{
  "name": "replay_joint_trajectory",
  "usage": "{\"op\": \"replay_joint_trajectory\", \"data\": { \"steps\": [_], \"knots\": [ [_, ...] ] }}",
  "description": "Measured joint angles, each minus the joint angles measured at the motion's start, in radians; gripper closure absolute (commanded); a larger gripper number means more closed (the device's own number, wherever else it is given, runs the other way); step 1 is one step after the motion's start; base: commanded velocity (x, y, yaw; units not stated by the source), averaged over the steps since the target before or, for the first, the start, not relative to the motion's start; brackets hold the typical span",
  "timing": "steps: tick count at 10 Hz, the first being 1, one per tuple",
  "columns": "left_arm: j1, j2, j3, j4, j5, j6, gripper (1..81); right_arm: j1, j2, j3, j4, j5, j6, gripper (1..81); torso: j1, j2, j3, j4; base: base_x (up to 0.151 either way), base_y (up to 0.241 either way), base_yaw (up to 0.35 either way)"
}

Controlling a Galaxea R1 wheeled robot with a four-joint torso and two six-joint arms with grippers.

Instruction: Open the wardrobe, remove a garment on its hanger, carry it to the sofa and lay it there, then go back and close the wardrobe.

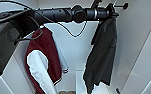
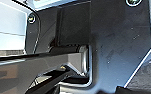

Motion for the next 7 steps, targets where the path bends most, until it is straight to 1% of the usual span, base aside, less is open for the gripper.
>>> {"op": "replay_joint_trajectory", "data": {
  "steps": [2,4,6,7],
  "knots": [
    [0.064,-0.020,0.077,0.000,0.003,0.008,81.1,0.000,0.000,0.000,0.000,0.006,0.000,1.0,0.000,0.000,0.000,0.000,0.000,0.000,0.000],
    [0.109,-0.047,0.125,0.001,0.017,0.008,81.1,0.001,0.000,0.001,0.000,0.007,0.000,1.0,0.000,0.000,0.000,0.000,0.000,0.000,0.000],
    [0.130,-0.052,0.146,0.019,0.009,0.014,81.1,0.003,0.000,0.002,0.000,0.007,0.000,1.0,0.000,0.000,0.000,0.000,0.000,0.000,0.000],
    [0.148,-0.054,0.150,0.022,0.009,0.014,81.1,0.003,0.000,0.002,0.000,0.008,0.000,1.0,0.000,0.000,0.000,0.000,-0.067,0.000,0.000]
  ]
}}
